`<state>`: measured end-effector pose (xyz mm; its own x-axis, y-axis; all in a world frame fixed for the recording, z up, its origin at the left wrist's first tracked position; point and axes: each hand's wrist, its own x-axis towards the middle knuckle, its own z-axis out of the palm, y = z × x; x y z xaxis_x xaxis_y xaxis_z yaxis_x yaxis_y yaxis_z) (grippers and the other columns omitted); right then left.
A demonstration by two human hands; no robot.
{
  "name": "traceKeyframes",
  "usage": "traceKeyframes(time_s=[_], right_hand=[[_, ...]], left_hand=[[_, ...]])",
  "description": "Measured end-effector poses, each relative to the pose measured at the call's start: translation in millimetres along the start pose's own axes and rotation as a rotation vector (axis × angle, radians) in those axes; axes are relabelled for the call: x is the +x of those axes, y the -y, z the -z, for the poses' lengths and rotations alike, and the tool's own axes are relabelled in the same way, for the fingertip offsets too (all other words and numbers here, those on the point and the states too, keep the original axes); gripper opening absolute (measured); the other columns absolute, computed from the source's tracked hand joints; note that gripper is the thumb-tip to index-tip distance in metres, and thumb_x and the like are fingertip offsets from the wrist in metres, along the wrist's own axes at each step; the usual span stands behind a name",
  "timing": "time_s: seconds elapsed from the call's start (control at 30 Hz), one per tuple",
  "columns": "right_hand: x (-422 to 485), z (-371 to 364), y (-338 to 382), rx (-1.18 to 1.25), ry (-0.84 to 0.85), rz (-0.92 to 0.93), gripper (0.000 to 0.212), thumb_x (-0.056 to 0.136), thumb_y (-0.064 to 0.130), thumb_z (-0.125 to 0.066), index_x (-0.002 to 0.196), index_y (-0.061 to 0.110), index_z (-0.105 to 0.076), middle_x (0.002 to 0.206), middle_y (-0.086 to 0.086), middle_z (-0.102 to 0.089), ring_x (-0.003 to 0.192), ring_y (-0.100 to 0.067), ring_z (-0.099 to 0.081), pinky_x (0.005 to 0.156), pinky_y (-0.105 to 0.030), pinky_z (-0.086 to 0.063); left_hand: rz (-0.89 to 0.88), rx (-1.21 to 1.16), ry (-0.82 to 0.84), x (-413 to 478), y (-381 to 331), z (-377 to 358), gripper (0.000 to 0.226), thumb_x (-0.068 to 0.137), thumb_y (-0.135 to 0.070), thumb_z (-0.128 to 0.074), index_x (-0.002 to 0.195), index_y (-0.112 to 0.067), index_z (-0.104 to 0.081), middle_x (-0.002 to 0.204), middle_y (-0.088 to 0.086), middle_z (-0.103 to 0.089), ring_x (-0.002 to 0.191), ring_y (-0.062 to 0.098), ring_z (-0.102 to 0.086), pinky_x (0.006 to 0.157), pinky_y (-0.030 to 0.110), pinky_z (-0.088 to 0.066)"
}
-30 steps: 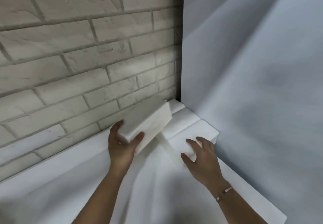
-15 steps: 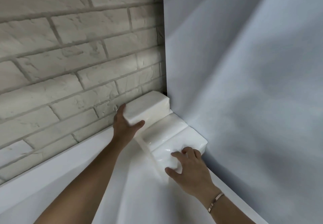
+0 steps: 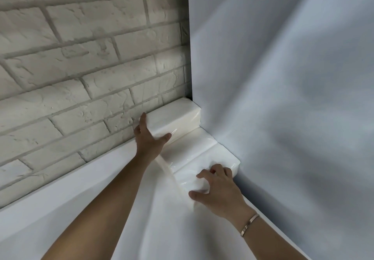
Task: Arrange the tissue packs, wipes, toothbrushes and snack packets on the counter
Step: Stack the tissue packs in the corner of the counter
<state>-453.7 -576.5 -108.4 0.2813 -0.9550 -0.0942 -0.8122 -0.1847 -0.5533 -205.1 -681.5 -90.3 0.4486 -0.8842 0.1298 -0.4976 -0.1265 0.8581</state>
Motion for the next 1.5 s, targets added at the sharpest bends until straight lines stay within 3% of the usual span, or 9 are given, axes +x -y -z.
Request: traceKeyframes(time_s=[0.33,0.43,0.57,0.67,0.77,0.93,1.13,1.3,1.5], right_hand=[[1.6,4.7,6.7,-0.032,0.031,-0.044,0.057,0.075,0.064,-0.065,0.126,0.041,-0.055,0.124,0.012,-0.036,0.126,-0.015,-0.027,0.079,-0.027,-0.042],[1.6,7.3,9.1,-0.062,0.041,-0.049,0.058,0.075,0.066,-0.064,0.126,0.041,-0.055,0.124,0.012,-0.036,0.125,-0.016,-0.029,0.078,-0.028,-0.040],[1.1,7.9,10.0,-0.103,0.046,-0.058,0.058,0.079,0.066,-0.061,0.130,0.041,-0.053,0.125,0.010,-0.038,0.127,-0.018,-0.032,0.083,-0.030,-0.043],[-5.8,7.0,14.2,-0.121,0.031,-0.065,0.054,0.085,0.061,-0.057,0.134,0.041,-0.052,0.131,0.007,-0.040,0.132,-0.019,-0.032,0.093,-0.035,-0.046],[-14.9,-0.6,13.4,-0.173,0.014,-0.051,0.054,0.092,0.059,-0.051,0.144,0.043,-0.045,0.148,0.004,-0.036,0.141,-0.023,-0.029,0.107,-0.042,-0.041],[-34.2,-25.3,11.5,-0.157,-0.072,-0.058,0.061,0.100,0.052,-0.047,0.157,0.038,-0.032,0.169,-0.002,-0.020,0.156,-0.029,-0.007,0.124,-0.052,-0.020],[-86.4,-73.0,56.8,0.030,-0.340,0.077,0.055,0.093,0.032,-0.065,0.147,0.027,-0.052,0.160,-0.014,-0.035,0.147,-0.038,-0.023,0.112,-0.059,-0.039],[-153.3,-139.9,118.3,0.170,-0.193,0.221,0.039,0.085,0.036,-0.061,0.121,0.026,-0.067,0.126,0.001,-0.064,0.121,-0.026,-0.052,0.098,-0.045,-0.051],[-210.6,-183.9,164.6,0.205,0.082,0.268,0.026,0.093,0.036,-0.058,0.117,0.034,-0.065,0.113,0.019,-0.063,0.111,-0.007,-0.052,0.094,-0.029,-0.049]], left_hand=[[0.014,-0.031,0.097,-8.3,4.2,2.8,0.143,0.068,-0.037,-0.096,0.162,-0.036,0.011,0.169,0.006,-0.012,0.153,0.028,-0.026,0.122,0.041,-0.026],[0.088,-0.137,0.141,-25.7,13.8,4.2,0.146,0.067,-0.038,-0.096,0.157,-0.046,0.019,0.168,0.007,-0.022,0.152,0.029,-0.029,0.121,0.049,-0.032],[0.298,-0.216,0.245,-70.9,32.0,9.8,0.088,0.090,-0.033,-0.078,0.161,-0.031,-0.025,0.159,0.006,-0.044,0.137,0.023,-0.051,0.106,0.037,-0.046],[0.327,-0.228,0.306,-110.7,44.6,25.6,0.042,0.097,-0.029,-0.070,0.137,-0.024,-0.059,0.133,0.002,-0.067,0.113,0.017,-0.066,0.101,0.037,-0.053],[0.352,-0.268,0.341,-156.1,49.2,49.2,0.021,0.099,-0.024,-0.067,0.119,-0.024,-0.071,0.116,0.002,-0.075,0.110,0.024,-0.069,0.089,0.033,-0.054],[0.395,-0.337,0.323,-231.4,55.0,94.3,0.015,0.100,-0.023,-0.066,0.113,-0.025,-0.074,0.109,-0.001,-0.079,0.107,0.023,-0.071,0.088,0.033,-0.054],[0.466,-0.368,0.223,-309.9,80.2,155.8,0.017,0.102,-0.018,-0.062,0.113,-0.021,-0.073,0.106,-0.007,-0.080,0.101,0.014,-0.074,0.092,0.036,-0.056],[0.480,-0.353,0.093,-343.2,100.5,202.1,0.017,0.102,-0.015,-0.062,0.111,-0.022,-0.074,0.104,-0.009,-0.079,0.098,0.012,-0.073,0.090,0.034,-0.056],[0.420,-0.249,0.125,-378.7,127.6,255.3,0.013,0.100,-0.029,-0.065,0.108,-0.035,-0.075,0.103,-0.013,-0.076,0.099,0.007,-0.070,0.095,0.031,-0.054]])
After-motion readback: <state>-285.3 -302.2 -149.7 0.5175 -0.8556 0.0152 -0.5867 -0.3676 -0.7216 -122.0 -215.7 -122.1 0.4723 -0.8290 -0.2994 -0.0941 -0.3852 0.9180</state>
